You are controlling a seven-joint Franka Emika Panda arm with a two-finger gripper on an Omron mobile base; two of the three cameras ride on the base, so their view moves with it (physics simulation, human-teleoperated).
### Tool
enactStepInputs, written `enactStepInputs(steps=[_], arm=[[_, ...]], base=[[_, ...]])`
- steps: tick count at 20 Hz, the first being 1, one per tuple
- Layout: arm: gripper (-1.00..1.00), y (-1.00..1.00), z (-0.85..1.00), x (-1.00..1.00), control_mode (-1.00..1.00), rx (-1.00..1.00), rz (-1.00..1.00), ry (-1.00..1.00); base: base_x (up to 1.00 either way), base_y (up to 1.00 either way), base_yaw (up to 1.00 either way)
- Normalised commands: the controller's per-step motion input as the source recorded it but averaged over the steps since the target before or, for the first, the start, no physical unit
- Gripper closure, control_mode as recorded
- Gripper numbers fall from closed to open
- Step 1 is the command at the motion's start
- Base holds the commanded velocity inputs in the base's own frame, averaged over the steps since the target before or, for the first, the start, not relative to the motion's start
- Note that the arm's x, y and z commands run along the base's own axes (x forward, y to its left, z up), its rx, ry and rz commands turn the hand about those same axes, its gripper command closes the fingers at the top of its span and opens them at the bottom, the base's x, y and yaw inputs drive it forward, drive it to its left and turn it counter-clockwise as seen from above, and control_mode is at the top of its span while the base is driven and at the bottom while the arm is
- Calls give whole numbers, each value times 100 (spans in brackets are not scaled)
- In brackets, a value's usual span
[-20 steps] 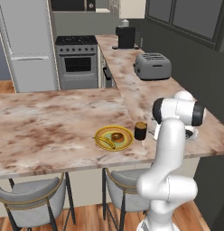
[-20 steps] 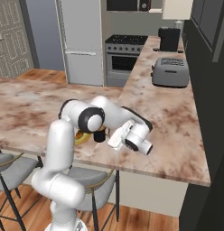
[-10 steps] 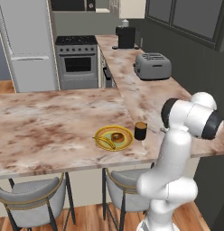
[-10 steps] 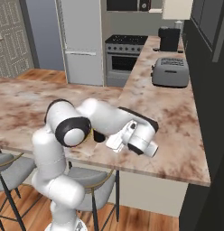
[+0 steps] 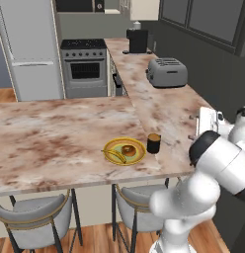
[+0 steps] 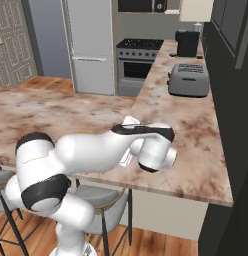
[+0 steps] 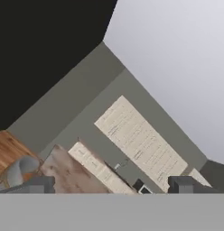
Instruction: Pick up the brewed coffee from the coffee machine and place it next to the breakfast plate on the dining counter.
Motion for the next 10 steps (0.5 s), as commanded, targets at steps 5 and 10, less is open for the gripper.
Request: enactStepInputs(steps=[5, 10], arm=[[-100, 10, 100, -91, -100, 0, 13, 0], [-100, 11, 72, -64, -100, 0, 4, 1]], base=[[0, 0, 0], [0, 0, 0]])
